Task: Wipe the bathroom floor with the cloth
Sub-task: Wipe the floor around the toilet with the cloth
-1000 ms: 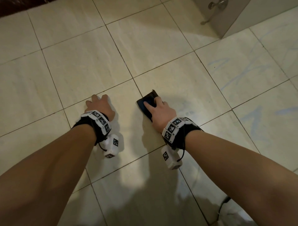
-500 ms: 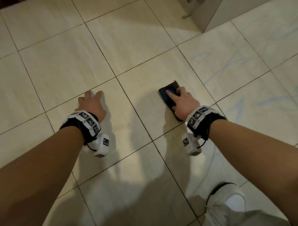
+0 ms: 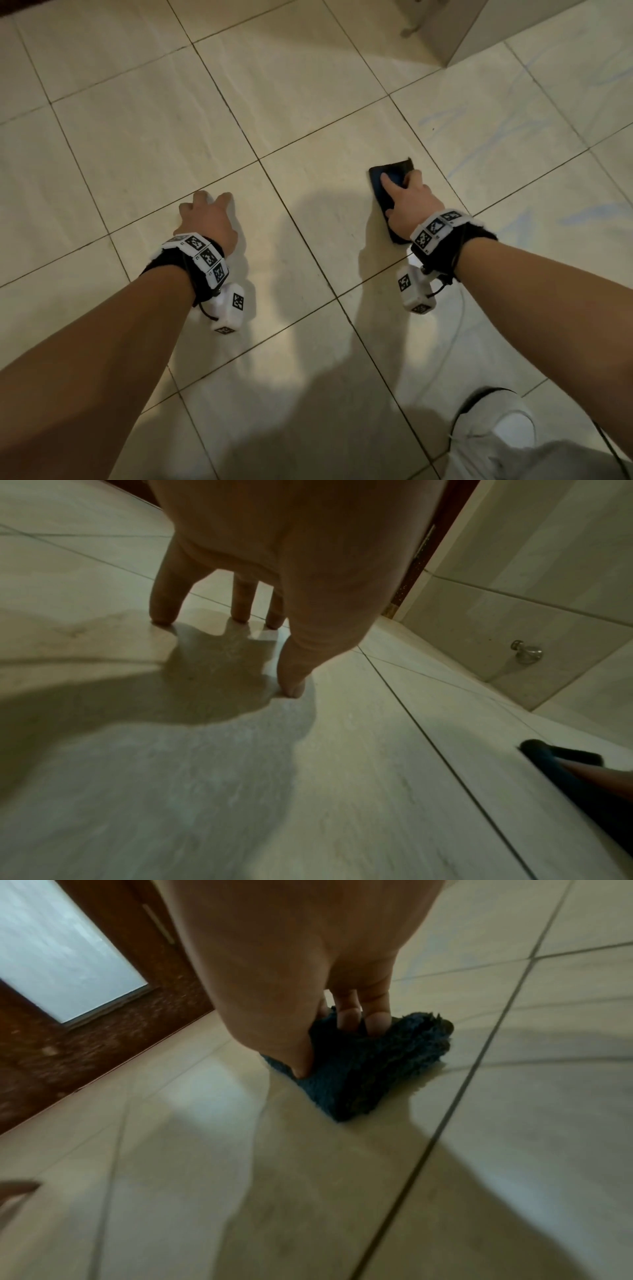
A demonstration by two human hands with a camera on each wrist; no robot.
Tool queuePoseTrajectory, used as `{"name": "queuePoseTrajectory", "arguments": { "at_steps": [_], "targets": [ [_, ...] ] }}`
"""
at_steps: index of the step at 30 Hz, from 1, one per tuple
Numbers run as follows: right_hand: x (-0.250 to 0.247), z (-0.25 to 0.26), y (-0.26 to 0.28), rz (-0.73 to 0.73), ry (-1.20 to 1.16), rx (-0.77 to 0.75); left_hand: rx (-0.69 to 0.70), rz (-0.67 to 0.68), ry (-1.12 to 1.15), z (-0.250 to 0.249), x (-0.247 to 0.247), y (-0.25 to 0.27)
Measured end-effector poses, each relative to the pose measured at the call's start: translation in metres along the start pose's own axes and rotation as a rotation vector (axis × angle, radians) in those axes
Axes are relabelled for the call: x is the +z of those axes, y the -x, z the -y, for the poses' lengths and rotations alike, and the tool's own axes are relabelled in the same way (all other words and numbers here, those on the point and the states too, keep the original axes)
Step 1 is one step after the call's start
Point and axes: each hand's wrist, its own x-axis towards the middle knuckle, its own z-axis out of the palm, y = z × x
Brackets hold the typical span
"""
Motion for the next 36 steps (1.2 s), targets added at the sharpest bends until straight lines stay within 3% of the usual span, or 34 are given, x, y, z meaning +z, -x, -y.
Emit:
{"name": "queuePoseTrajectory", "arguments": {
  "at_steps": [9,15,21,36],
  "targets": [
    [0.037,0.095,0.045,0.022,0.056,-0.247,0.002,-0.004,0.031,0.000,0.001,0.004],
    [0.049,0.110,0.057,0.040,0.044,-0.303,-0.014,-0.009,0.028,0.000,0.002,0.004],
    [0.041,0.083,0.042,0.011,-0.017,-0.270,-0.037,-0.011,0.021,-0.006,0.001,0.005],
    [-0.006,-0.059,-0.012,-0.065,-0.055,0.002,-0.080,0.018,0.034,-0.012,-0.001,-0.008]
  ]
}}
